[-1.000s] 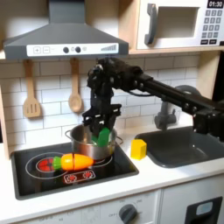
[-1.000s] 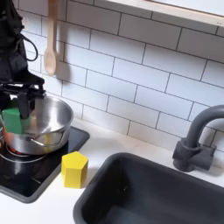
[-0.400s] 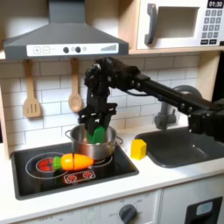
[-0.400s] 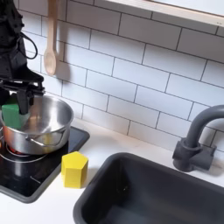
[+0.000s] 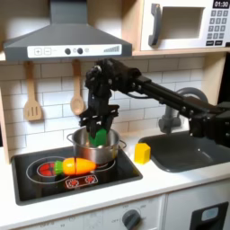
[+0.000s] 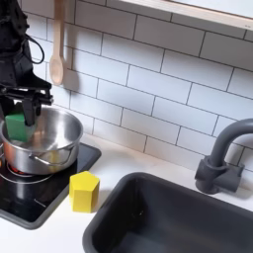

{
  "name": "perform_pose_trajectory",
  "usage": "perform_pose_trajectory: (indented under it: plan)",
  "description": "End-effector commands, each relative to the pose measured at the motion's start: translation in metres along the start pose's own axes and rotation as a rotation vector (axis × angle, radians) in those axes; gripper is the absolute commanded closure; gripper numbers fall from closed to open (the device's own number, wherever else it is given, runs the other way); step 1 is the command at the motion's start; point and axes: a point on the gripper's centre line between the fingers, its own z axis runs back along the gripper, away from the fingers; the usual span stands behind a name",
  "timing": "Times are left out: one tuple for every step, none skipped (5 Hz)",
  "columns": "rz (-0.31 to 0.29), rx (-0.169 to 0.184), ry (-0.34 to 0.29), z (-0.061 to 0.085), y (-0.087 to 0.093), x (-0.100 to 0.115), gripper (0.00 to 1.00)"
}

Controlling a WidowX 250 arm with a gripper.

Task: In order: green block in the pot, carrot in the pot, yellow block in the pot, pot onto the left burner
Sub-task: 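Put the green block in the pot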

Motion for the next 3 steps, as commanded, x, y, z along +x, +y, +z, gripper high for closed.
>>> perform_pose_trajectory:
  plan:
    - [-0.001,-0.031,0.003,0.007,-0.005,-0.005,0.0]
    - [0.027,-0.041,0.002,0.014,-0.007,-0.008,0.0]
    - [0.039,-0.044,-0.012,0.023,-0.009,-0.01,0.0]
